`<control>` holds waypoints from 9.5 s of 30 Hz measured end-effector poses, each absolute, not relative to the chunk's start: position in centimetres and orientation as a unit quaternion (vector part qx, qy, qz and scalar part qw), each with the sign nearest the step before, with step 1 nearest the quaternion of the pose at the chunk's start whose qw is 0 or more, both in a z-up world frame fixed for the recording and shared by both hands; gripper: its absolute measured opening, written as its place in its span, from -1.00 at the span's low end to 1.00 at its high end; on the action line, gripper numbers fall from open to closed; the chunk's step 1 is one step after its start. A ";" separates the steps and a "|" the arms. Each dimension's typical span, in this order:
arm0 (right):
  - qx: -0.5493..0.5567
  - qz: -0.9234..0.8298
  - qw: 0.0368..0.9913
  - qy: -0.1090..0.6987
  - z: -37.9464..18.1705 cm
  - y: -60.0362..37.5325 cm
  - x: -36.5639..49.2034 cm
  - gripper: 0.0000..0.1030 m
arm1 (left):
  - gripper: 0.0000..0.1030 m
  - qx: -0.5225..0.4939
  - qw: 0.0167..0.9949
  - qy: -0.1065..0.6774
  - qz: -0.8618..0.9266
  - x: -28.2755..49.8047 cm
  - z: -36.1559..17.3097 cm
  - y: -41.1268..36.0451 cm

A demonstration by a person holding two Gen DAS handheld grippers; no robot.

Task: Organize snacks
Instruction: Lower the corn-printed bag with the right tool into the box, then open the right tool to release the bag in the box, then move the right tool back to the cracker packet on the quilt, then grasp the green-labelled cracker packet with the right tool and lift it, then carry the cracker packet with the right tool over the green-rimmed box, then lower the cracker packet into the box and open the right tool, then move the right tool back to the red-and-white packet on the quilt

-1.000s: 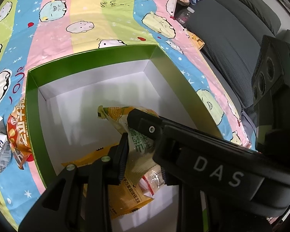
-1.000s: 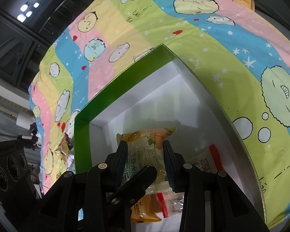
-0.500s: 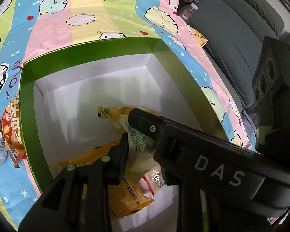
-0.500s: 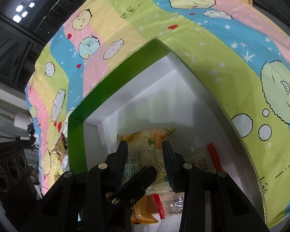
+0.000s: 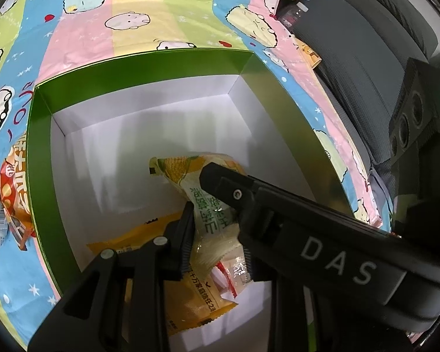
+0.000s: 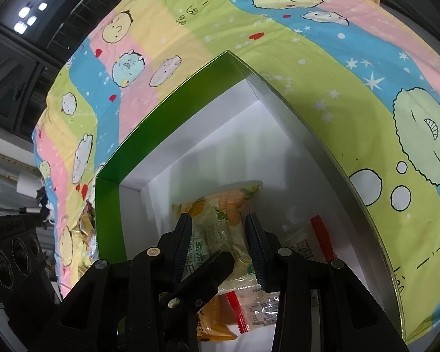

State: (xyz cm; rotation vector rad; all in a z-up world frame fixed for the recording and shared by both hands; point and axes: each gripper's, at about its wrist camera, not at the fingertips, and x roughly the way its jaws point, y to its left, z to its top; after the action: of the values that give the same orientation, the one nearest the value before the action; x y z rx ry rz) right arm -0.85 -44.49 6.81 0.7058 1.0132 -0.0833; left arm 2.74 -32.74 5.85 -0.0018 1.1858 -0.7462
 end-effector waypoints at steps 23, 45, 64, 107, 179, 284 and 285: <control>0.292 -0.046 0.868 0.399 12.7 -42.6 -4.0 0.37 | 0.30 0.007 0.798 0.499 -0.339 1.2 11.3 -28.5; 0.189 0.198 0.871 0.407 17.1 -21.6 -1.8 0.63 | 0.74 -0.139 0.875 0.456 -0.079 0.1 10.6 3.0; 0.073 0.244 0.757 0.601 3.7 -9.1 9.2 0.18 | -0.26 -0.221 0.815 0.522 -0.119 3.6 2.2 2.9; 0.155 0.192 0.890 0.384 20.3 -17.0 -8.0 0.13 | -0.34 -0.054 0.925 0.319 -0.201 -9.9 18.8 -5.5; 0.305 -0.016 0.890 0.340 14.3 -40.7 -5.7 0.13 | -0.37 0.035 0.834 0.397 -0.382 -1.7 13.4 -28.8; 0.175 0.092 0.864 0.462 15.8 -22.8 1.1 0.65 | 0.92 -0.176 0.870 0.451 -0.091 -1.5 10.3 4.9; 0.160 0.092 0.862 0.472 15.5 -21.7 2.2 0.65 | 0.92 -0.179 0.869 0.454 -0.082 -1.5 9.9 5.4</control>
State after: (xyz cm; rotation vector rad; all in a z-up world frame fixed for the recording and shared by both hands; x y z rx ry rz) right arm 2.24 -21.66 15.47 0.3367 0.9910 0.1934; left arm -1.47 5.36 9.91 -0.3737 0.9491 -0.1725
